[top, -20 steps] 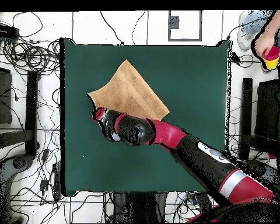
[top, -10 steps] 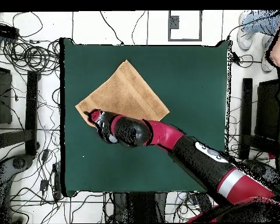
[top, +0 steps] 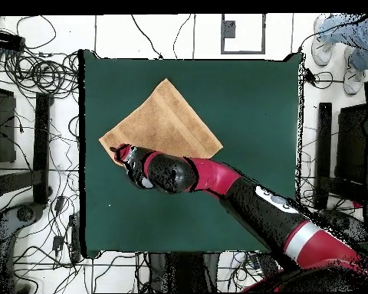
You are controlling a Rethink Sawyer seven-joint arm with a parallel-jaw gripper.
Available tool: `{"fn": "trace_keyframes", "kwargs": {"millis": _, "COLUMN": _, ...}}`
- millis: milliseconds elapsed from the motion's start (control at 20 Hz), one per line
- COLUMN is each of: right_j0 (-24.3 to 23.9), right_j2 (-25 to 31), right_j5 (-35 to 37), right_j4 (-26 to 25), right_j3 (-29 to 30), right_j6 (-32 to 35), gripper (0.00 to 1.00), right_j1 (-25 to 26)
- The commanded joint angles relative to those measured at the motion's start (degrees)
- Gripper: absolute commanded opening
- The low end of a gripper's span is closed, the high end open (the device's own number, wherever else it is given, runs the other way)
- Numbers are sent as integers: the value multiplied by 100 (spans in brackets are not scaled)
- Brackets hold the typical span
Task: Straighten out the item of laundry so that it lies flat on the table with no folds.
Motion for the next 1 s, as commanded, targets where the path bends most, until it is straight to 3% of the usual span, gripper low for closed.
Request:
{"fn": "trace_keyframes", "kwargs": {"millis": 50, "right_j0": 1231, "right_j2": -2006, "right_j5": 300, "right_j4": -447, "right_j3": -900, "right_j6": 734, "gripper": 100, "right_j1": -1467}}
{"fn": "trace_keyframes", "kwargs": {"millis": 250, "right_j0": 1486, "right_j2": -2585, "right_j5": 218, "right_j4": -336, "right_j3": -952, "right_j6": 920, "gripper": 100, "right_j1": -1689}}
{"fn": "trace_keyframes", "kwargs": {"millis": 500, "right_j0": 2472, "right_j2": -4106, "right_j5": -117, "right_j4": -439, "right_j3": -1459, "right_j6": 1405, "gripper": 100, "right_j1": -1776}}
{"fn": "trace_keyframes", "kwargs": {"millis": 650, "right_j0": 2888, "right_j2": -4749, "right_j5": -304, "right_j4": -327, "right_j3": -1626, "right_j6": 1509, "gripper": 100, "right_j1": -1699}}
{"fn": "trace_keyframes", "kwargs": {"millis": 850, "right_j0": 2809, "right_j2": -4738, "right_j5": -616, "right_j4": -204, "right_j3": -1597, "right_j6": 1198, "gripper": 100, "right_j1": -1606}}
{"fn": "trace_keyframes", "kwargs": {"millis": 1000, "right_j0": 2122, "right_j2": -3913, "right_j5": -853, "right_j4": -208, "right_j3": -1486, "right_j6": 710, "gripper": 100, "right_j1": -1481}}
